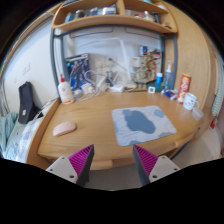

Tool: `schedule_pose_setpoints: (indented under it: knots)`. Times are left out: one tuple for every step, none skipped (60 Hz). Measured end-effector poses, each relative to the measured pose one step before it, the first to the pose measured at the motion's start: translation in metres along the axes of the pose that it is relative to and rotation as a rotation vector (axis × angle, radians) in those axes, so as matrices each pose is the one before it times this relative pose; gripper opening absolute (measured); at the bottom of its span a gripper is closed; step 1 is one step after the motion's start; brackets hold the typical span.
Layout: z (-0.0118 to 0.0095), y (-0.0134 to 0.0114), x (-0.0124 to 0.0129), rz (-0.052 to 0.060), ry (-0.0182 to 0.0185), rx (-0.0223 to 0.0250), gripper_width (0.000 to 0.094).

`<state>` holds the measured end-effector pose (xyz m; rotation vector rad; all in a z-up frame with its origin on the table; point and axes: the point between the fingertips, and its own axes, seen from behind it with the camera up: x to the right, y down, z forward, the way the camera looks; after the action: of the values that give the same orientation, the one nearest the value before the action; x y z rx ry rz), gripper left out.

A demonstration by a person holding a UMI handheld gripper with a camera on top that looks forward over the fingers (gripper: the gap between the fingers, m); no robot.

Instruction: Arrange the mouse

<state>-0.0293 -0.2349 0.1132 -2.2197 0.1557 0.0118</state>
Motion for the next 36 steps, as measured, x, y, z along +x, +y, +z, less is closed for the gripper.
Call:
schedule_pose_setpoints:
  knots:
    - [-0.00040,0.00191,-0.00563,-0.0073,-0.01117,-0.00856,0.0765]
    - [0.00110,0.00296,-0.00582,-0.0068,-0.01144,-0.00479,0.0766]
    - [-0.00109,0.00043,-0.00498,-0.0073,-0.00998,-0.01222,0.0765]
    - [0.00063,0.00060,-0.00520,-0.0068,-0.01035,-0.00796,0.0763]
    - [0.00055,0.00085,-0.00439,-0.0074,-0.00979,-0.00714,0.0767]
    - [0.00119,0.00029,-0.00457,-0.0076,-0.00986,-0.00744,0.0768]
    - [0.00035,0.00001,-0.00451,-0.0074,-0.01003,-0.00739,0.0768]
    - [0.00078,-0.00059,-0.00396,-0.0063,-0.00890,-0.00717,0.0769]
    - [0.00051,-0.00077,-0.00242,-0.0053,-0.00804,-0.00699,0.0770]
    - [0.00256,0.00042,-0.00322,-0.0044,-0.00763,-0.00273,0.0770]
    - [0.00084,-0.00052,-0.00277,-0.0054,-0.00746,-0.00511,0.0770]
    - [-0.00044,-0.00312,-0.00228,-0.0062,-0.00730,-0.00932,0.0769]
    - [0.00148,-0.00136,-0.00269,-0.0045,-0.00703,-0.00500,0.0769]
    - [0.00175,-0.00154,-0.00209,-0.0039,-0.00676,-0.00463,0.0771]
    - [0.00257,-0.00003,-0.00227,-0.0028,-0.00552,-0.00009,0.0769]
    - [0.00137,-0.00172,-0.00117,-0.0032,-0.00355,-0.00383,0.0771]
    - [0.00180,-0.00215,-0.00056,-0.0030,-0.00261,-0.00399,0.0772]
    - [0.00152,-0.00187,0.00002,-0.0026,-0.00300,-0.00407,0.0771]
    - [-0.00044,-0.00348,-0.00087,-0.0019,-0.00304,-0.00700,0.0771]
    - [0.00193,-0.00276,-0.00097,-0.0013,-0.00439,-0.00308,0.0772]
    - [0.00123,-0.00187,-0.00024,-0.0005,-0.00507,-0.00320,0.0770]
    - [0.00225,-0.00256,-0.00031,0.0016,-0.00513,-0.00292,0.0769]
    - [0.00117,-0.00293,-0.00026,0.0026,-0.00493,-0.00135,0.0770]
    - [0.00180,-0.00386,0.00005,0.0027,-0.00383,-0.00103,0.0770]
    - [0.00237,-0.00270,-0.00002,0.0022,-0.00358,0.00347,0.0770]
    - [0.00137,-0.00349,0.00093,0.0006,-0.00132,-0.00083,0.0772]
    - [0.00121,-0.00306,0.00025,0.0007,-0.00007,-0.00131,0.0769]
    - [0.00075,-0.00419,0.00187,-0.0002,0.00024,-0.00563,0.0770]
    - [0.00174,-0.00267,0.00117,-0.0003,-0.00052,-0.00147,0.0766]
    - [0.00127,-0.00193,0.00209,-0.0006,-0.00104,0.00116,0.0764]
    - [0.00005,-0.00364,0.00185,-0.0024,0.00010,-0.00714,0.0764]
    - [0.00247,-0.00160,0.00204,-0.0020,-0.00069,0.00082,0.0764]
    - [0.00111,-0.00313,0.00168,-0.0022,0.00106,-0.00324,0.0763]
    - [0.00095,-0.00297,0.00181,-0.0018,0.00215,-0.00263,0.0764]
    - [0.00164,-0.00398,0.00241,-0.0030,0.00397,0.00213,0.0765]
    - [0.00038,-0.00514,0.00336,-0.0036,0.00507,-0.00171,0.0764]
